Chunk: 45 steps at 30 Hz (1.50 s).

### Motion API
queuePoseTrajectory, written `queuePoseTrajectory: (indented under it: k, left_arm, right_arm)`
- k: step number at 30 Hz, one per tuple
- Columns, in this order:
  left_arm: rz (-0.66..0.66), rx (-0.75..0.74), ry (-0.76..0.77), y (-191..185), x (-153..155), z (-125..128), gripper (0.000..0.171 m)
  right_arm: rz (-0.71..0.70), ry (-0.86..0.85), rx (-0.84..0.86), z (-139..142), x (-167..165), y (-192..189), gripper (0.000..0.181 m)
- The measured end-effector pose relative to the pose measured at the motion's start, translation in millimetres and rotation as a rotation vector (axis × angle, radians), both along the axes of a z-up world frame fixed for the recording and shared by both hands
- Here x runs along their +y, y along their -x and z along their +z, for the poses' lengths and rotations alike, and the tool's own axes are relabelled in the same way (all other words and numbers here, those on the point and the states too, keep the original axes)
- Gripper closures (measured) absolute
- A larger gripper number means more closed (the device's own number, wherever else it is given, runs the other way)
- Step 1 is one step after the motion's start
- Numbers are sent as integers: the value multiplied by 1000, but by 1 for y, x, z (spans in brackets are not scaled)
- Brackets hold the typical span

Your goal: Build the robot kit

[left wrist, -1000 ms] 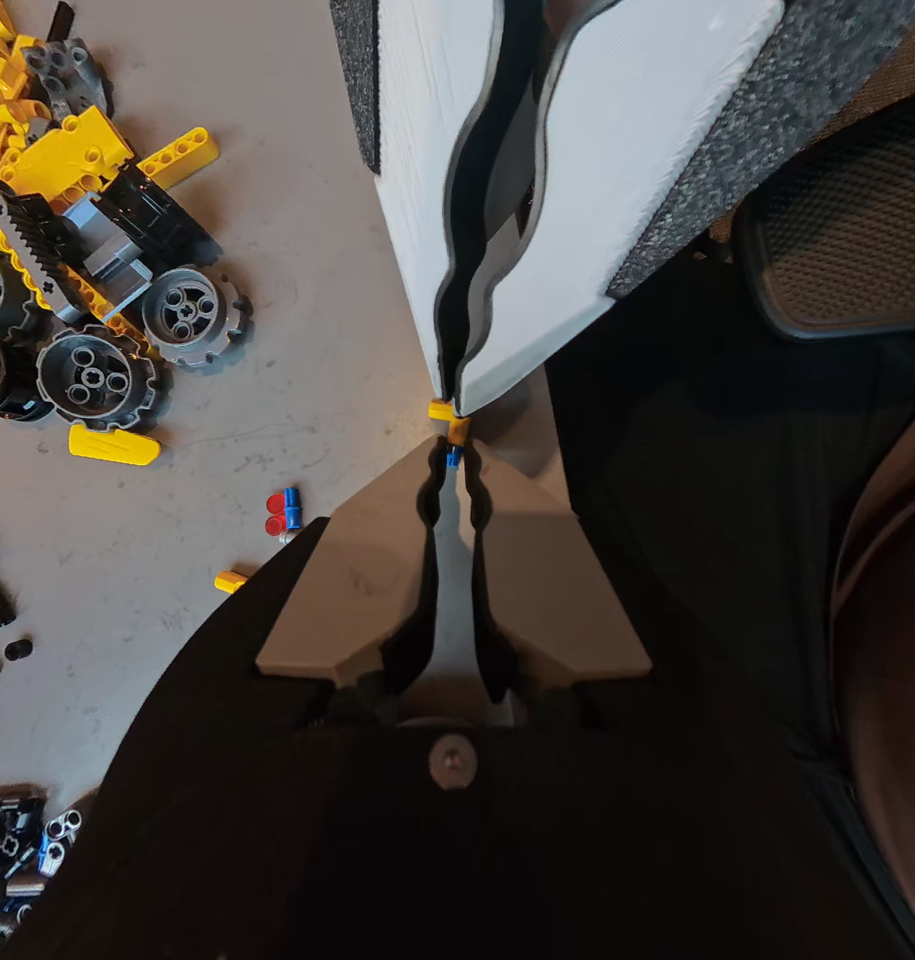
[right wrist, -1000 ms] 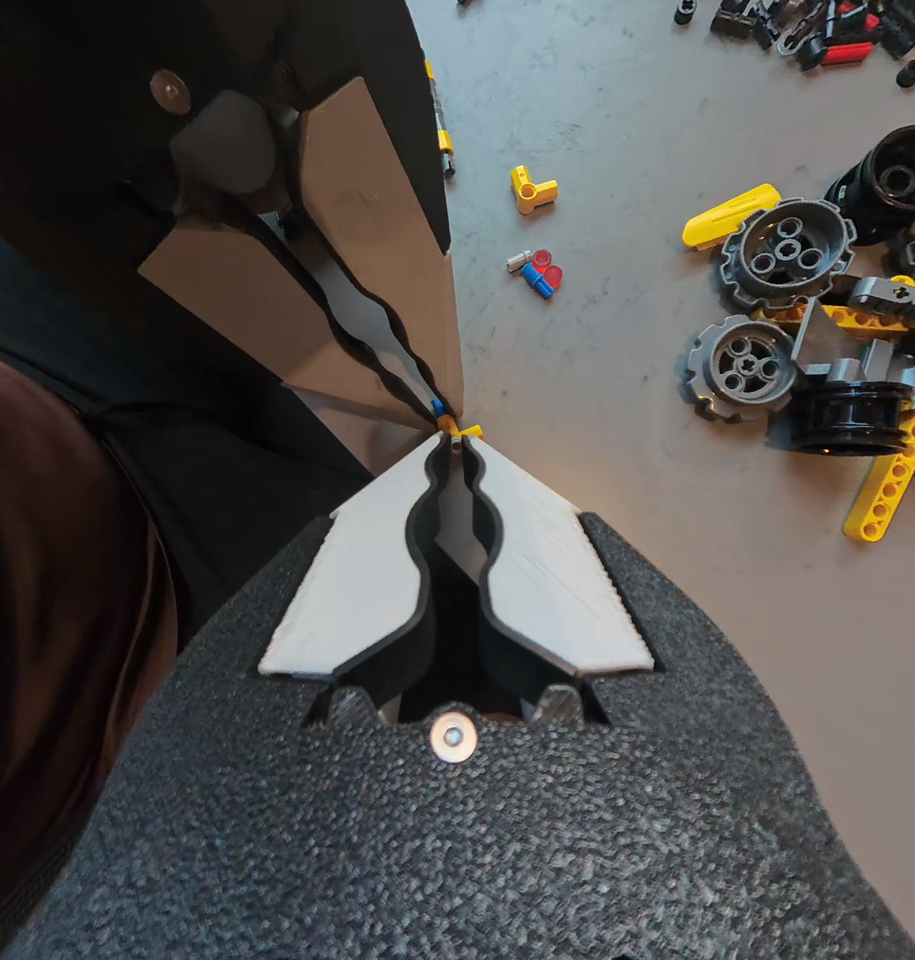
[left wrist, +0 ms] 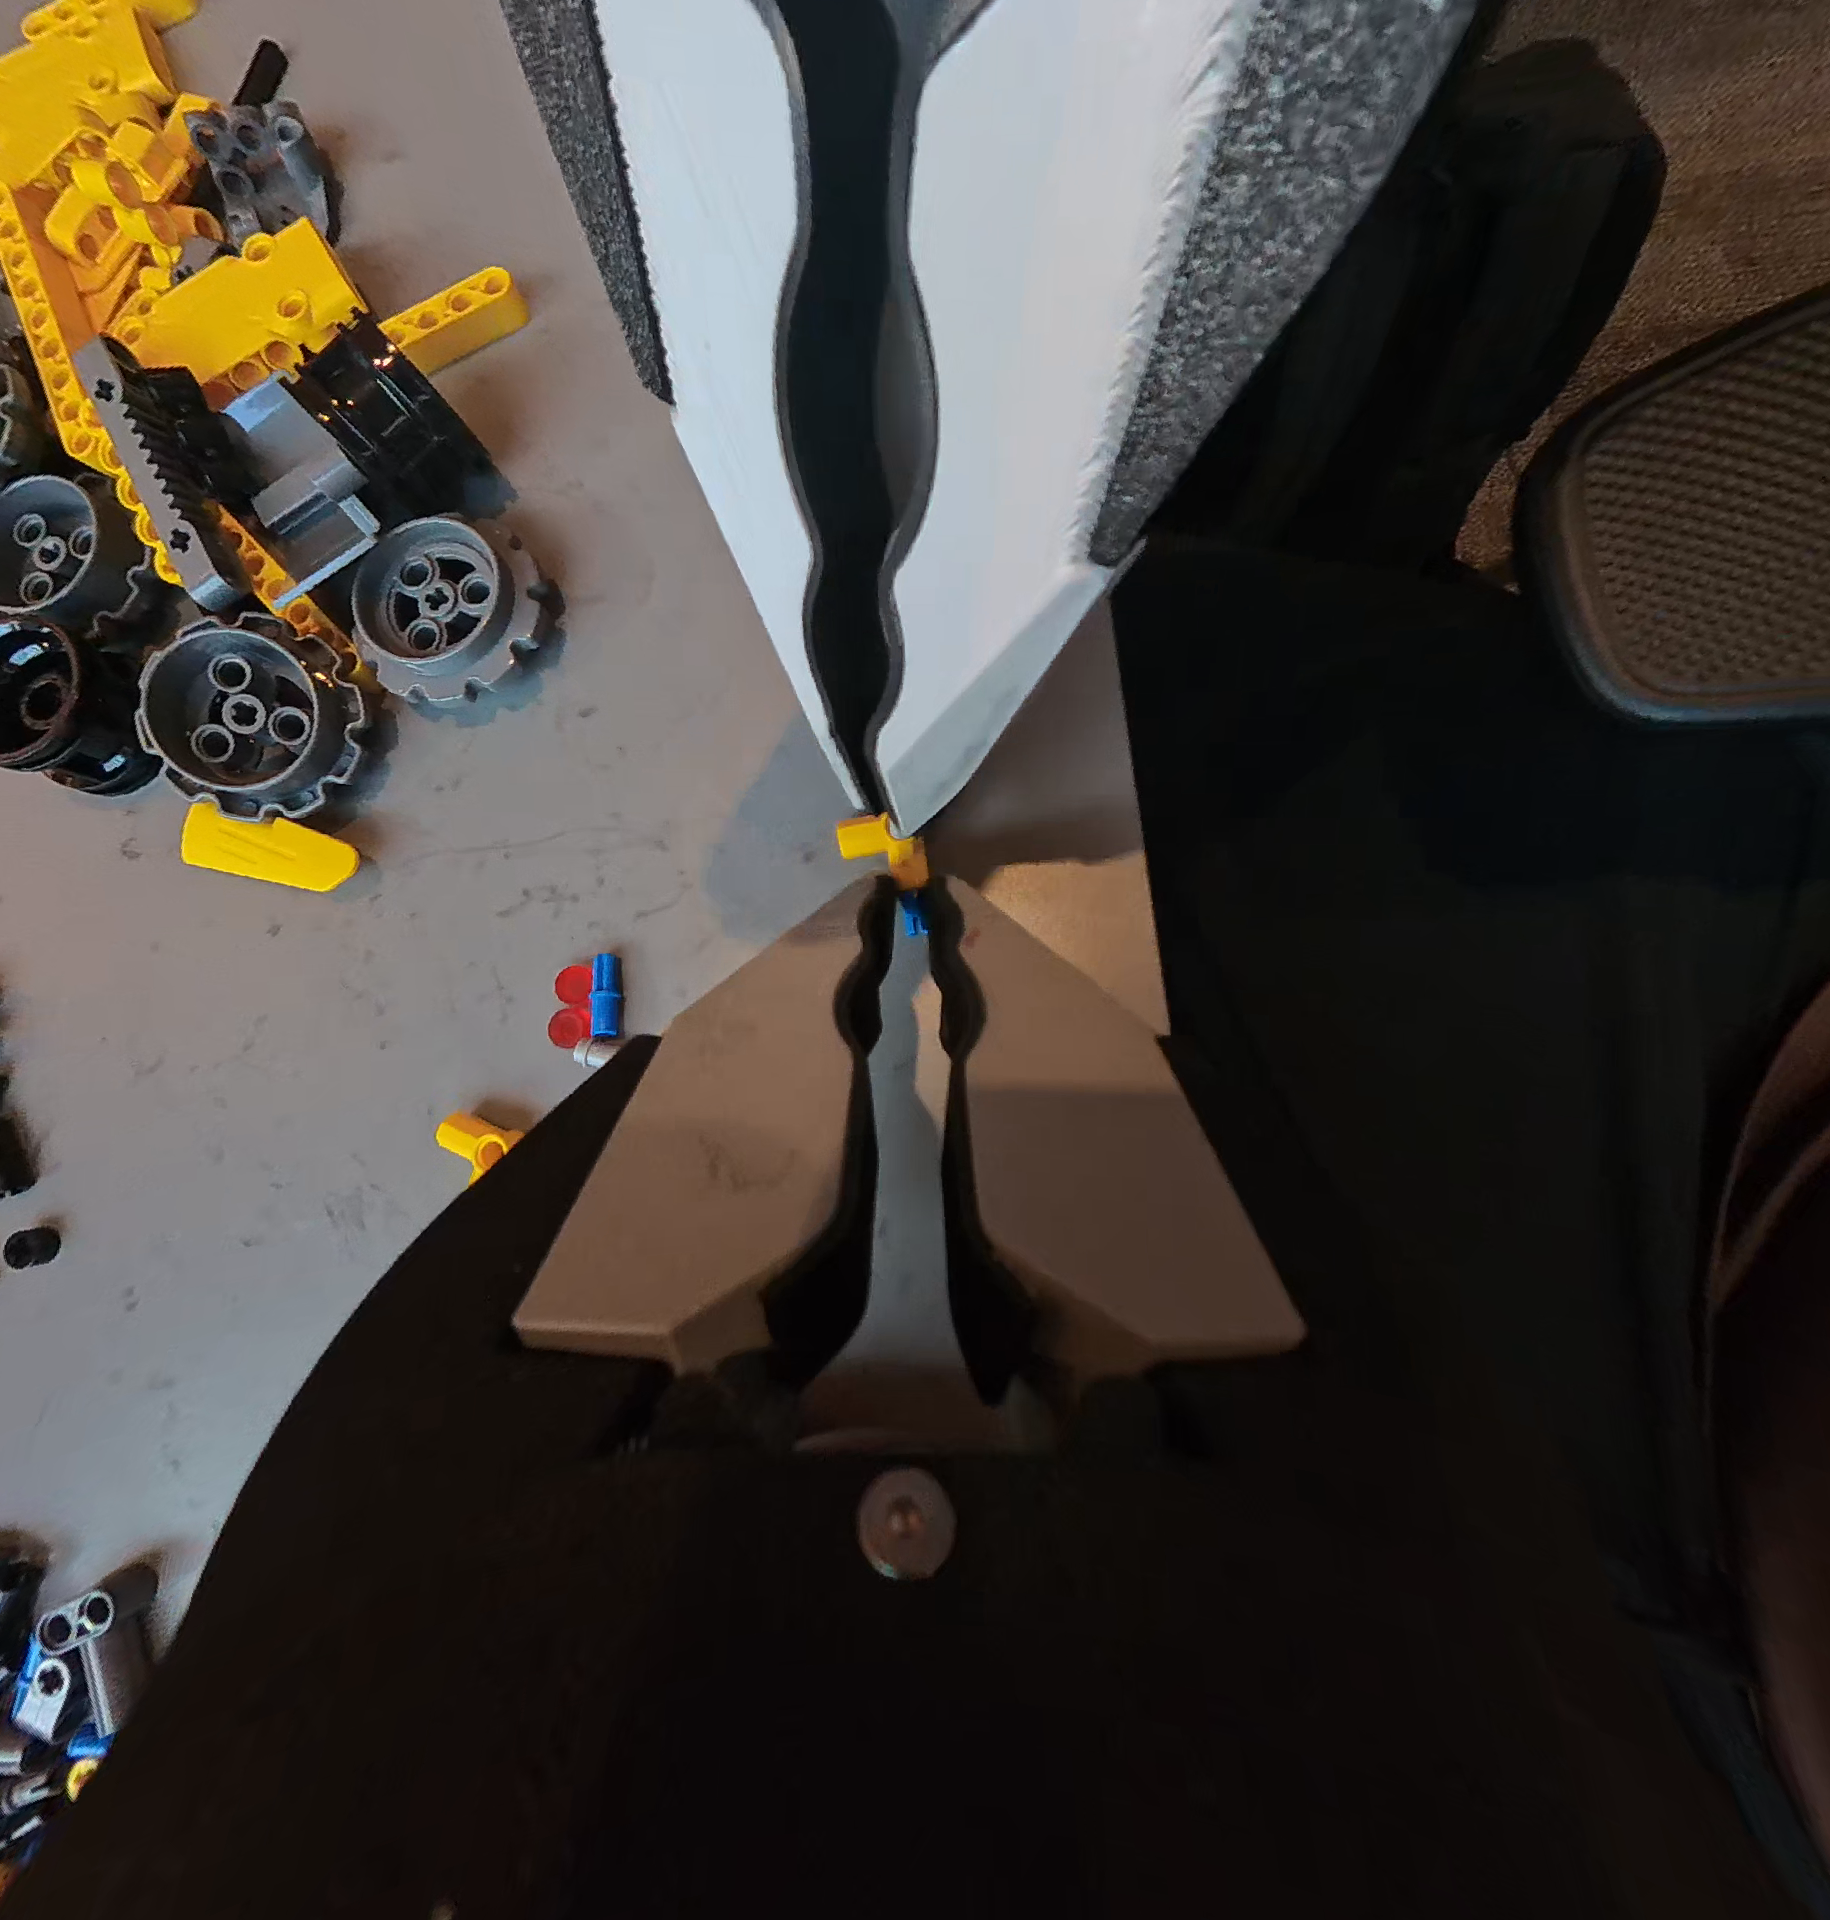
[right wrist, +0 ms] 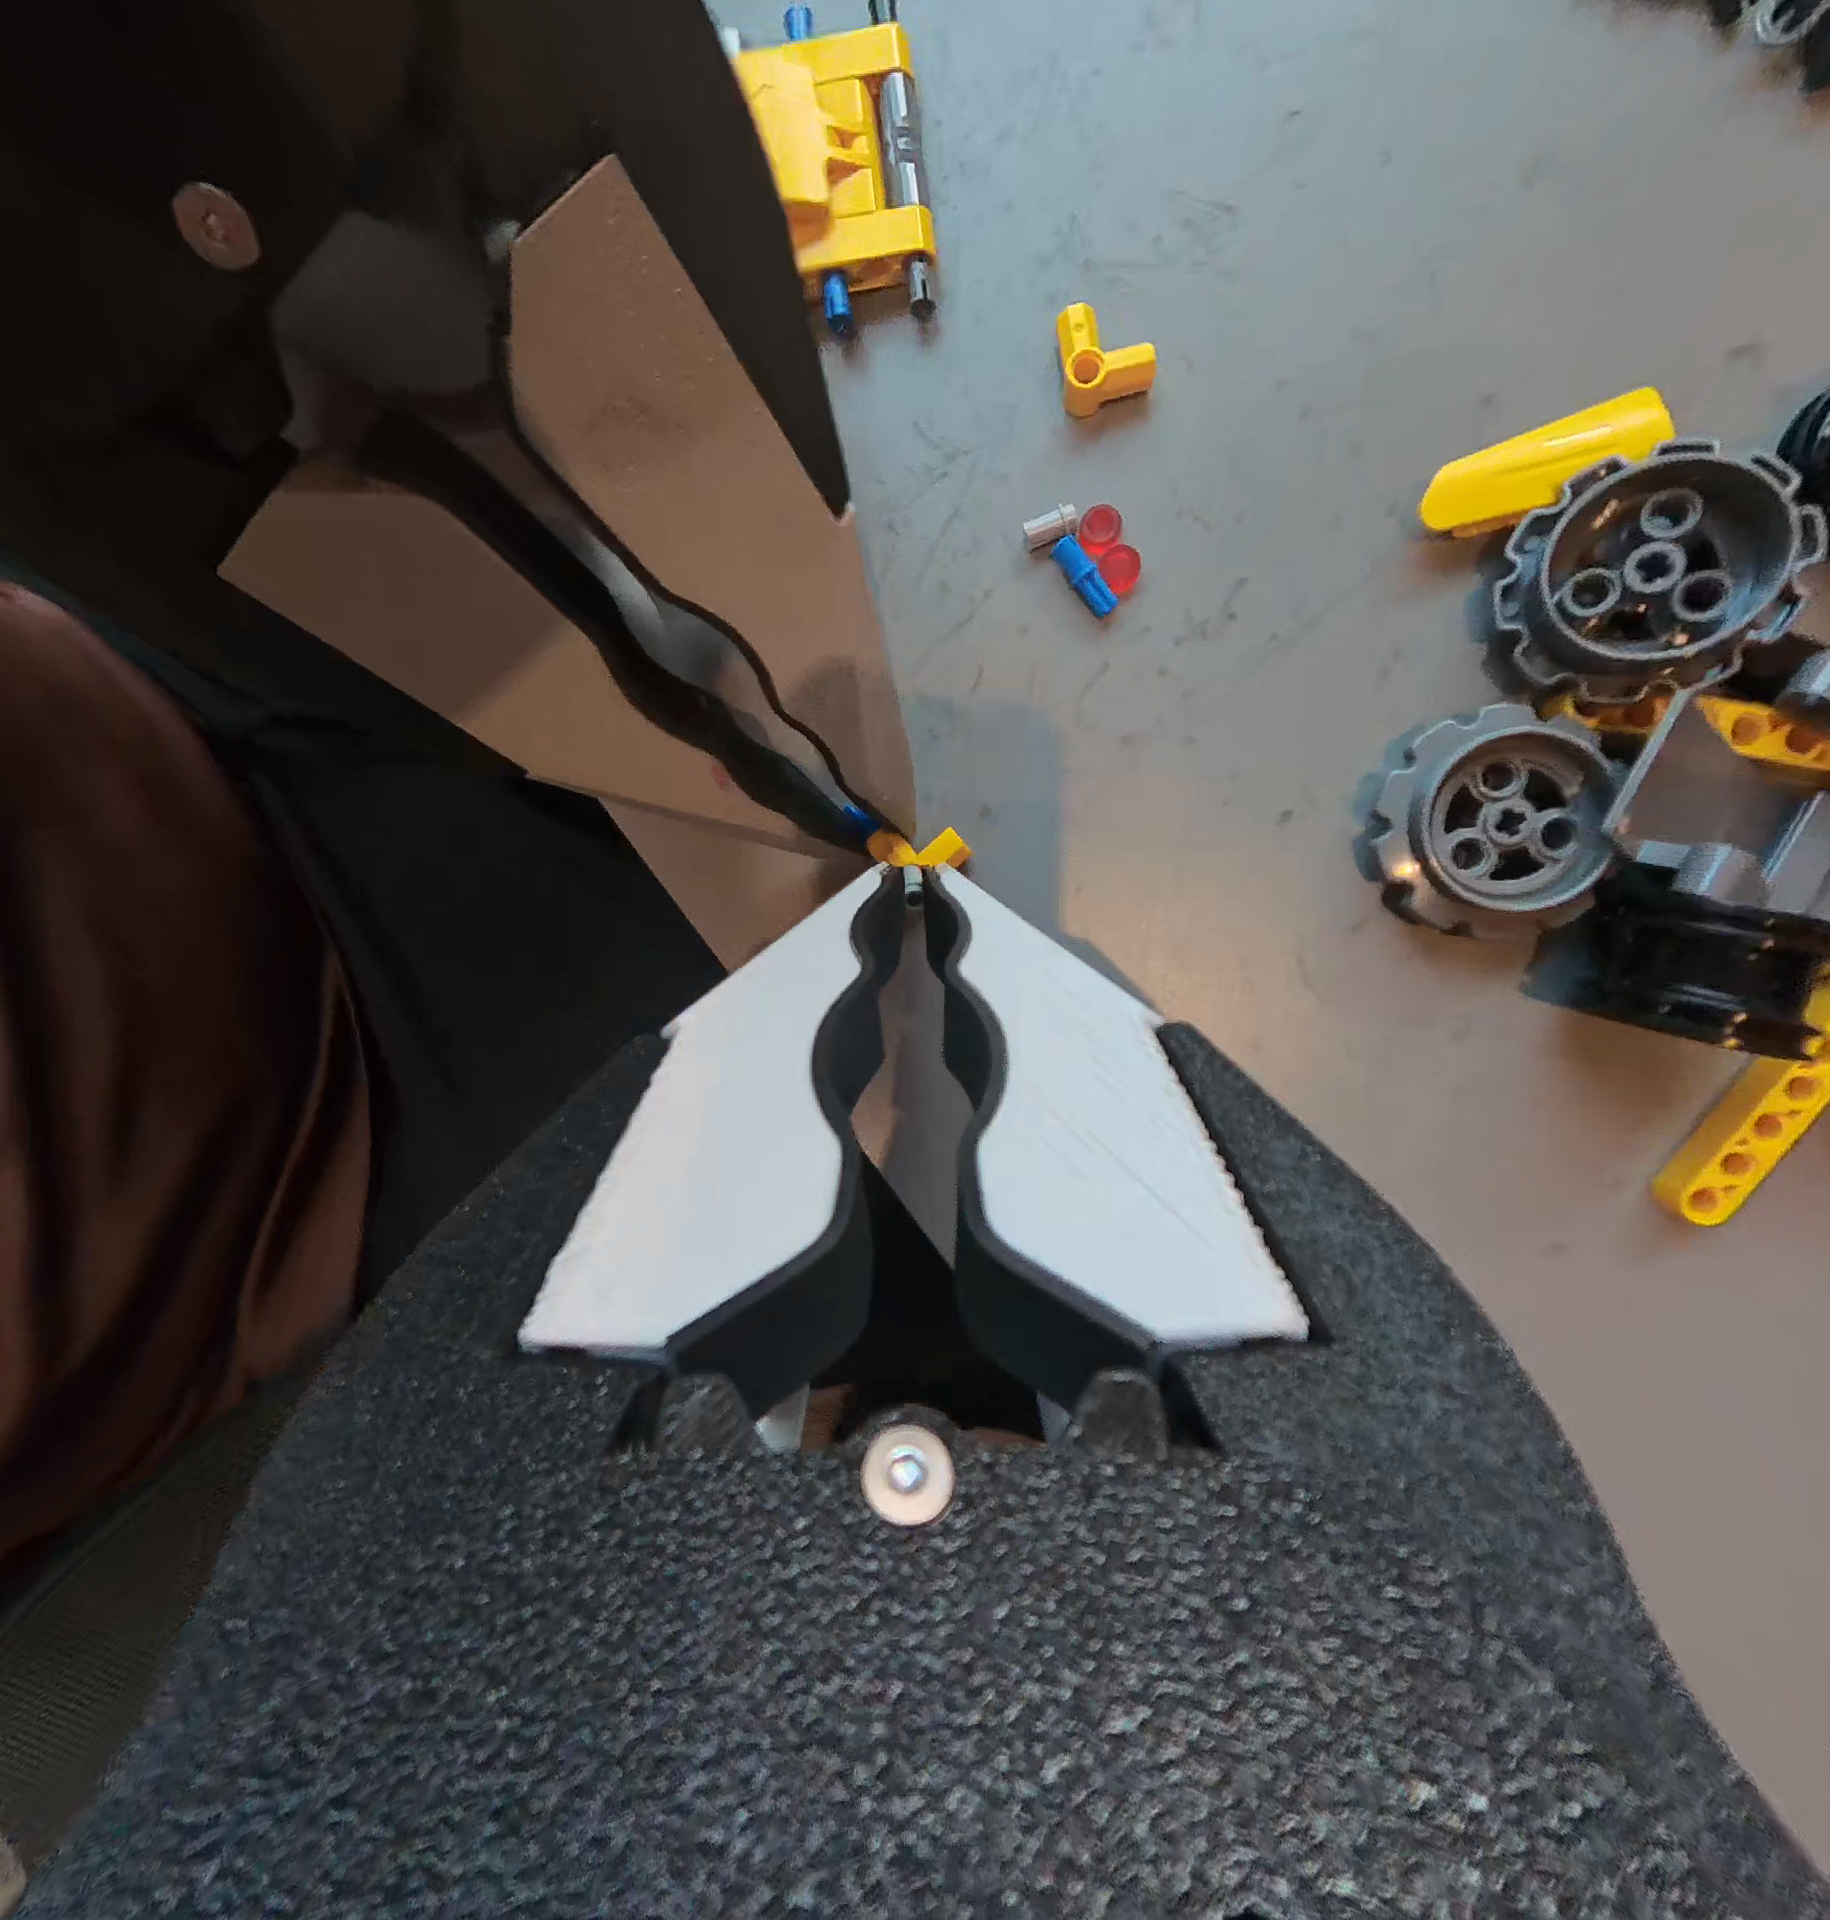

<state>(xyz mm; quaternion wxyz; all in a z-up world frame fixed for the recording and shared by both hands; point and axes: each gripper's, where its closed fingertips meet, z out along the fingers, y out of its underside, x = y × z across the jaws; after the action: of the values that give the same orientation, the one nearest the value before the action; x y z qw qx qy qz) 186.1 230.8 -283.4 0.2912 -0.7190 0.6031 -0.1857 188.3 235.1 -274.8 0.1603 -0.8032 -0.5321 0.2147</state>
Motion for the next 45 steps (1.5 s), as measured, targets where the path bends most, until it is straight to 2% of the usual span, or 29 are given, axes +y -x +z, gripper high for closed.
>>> queuePoseTrajectory:
  k: [5,10,13,15,18,21,29,35,37,41,45]
  left_arm:
    - [14,21,-30,2,3,0,169]
    - [15,10,-54,3,3,0,169]
    - [-7,8,-33,3,3,0,169]
    - [-8,12,-4,4,4,0,169]
    - [-14,-10,7,5,4,0,168]
    - [-2,20,-60,9,8,0,169]
    - [4,0,-13,11,8,0,168]
    - [15,10,-17,14,9,1,156]
    - [6,9,-22,15,6,1,158]
    - [7,24,-24,18,6,1,154]
    - [8,28,-47,24,3,7,151]
  right_arm:
    - [115,-132,-55,0,3,2,178]
    - [278,-399,-72,0,4,2,178]
    - [421,-569,-155,0,4,2,179]
    - [418,-507,-153,0,4,4,179]
    - [268,-212,-74,0,3,4,178]
    - [160,-151,15,0,8,8,178]
    - [-62,5,215,12,13,-2,178]
    - [-159,188,395,22,4,-1,178]
    - [-193,251,449,25,1,0,178]
    - [-234,361,521,28,-6,1,178]
    - [-252,397,556,33,-10,2,178]
